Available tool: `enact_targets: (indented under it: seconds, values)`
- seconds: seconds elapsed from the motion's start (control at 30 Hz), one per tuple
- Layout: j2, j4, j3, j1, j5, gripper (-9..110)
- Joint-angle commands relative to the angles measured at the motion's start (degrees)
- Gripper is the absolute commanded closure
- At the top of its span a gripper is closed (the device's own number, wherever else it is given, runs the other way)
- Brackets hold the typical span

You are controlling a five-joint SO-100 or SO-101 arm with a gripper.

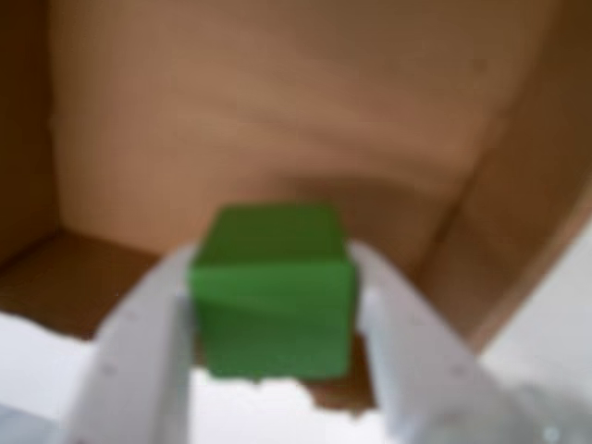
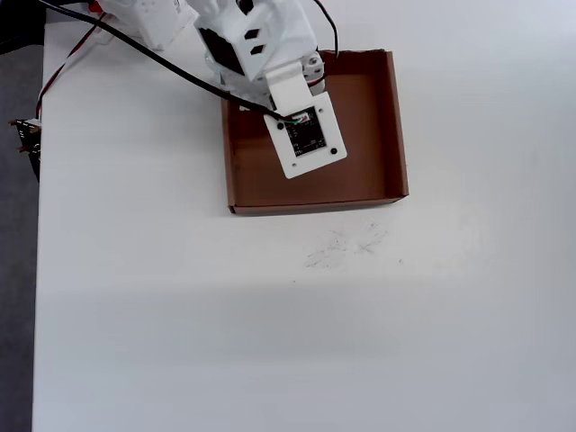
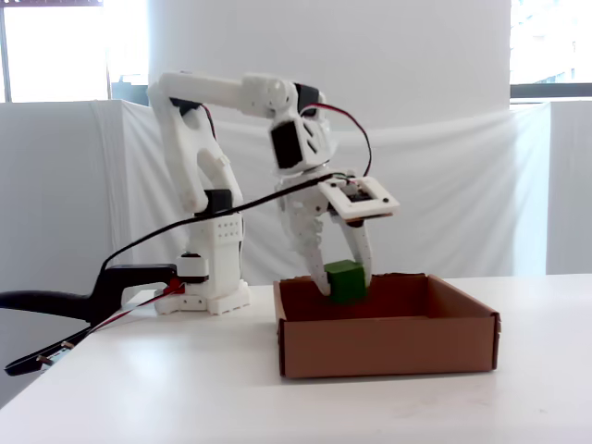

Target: Grasp a green cube and put it in a box.

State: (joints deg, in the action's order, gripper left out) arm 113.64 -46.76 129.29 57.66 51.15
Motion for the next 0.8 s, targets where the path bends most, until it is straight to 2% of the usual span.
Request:
enact_targets:
  seconds: [0.0, 0.13, 0.3, 0.57, 0.77]
  values:
    - [2.7, 4.5, 2.5, 0.6, 0.1, 89]
    - [2.9, 9.2, 7.6, 0.3, 1.1, 88]
    - [4.2, 15.4, 14.0, -0.4, 1.4, 81]
    - [7.5, 5.3, 5.4, -2.8, 1.4, 79]
    - [12.0, 0.0, -4.1, -10.5, 1.4, 82]
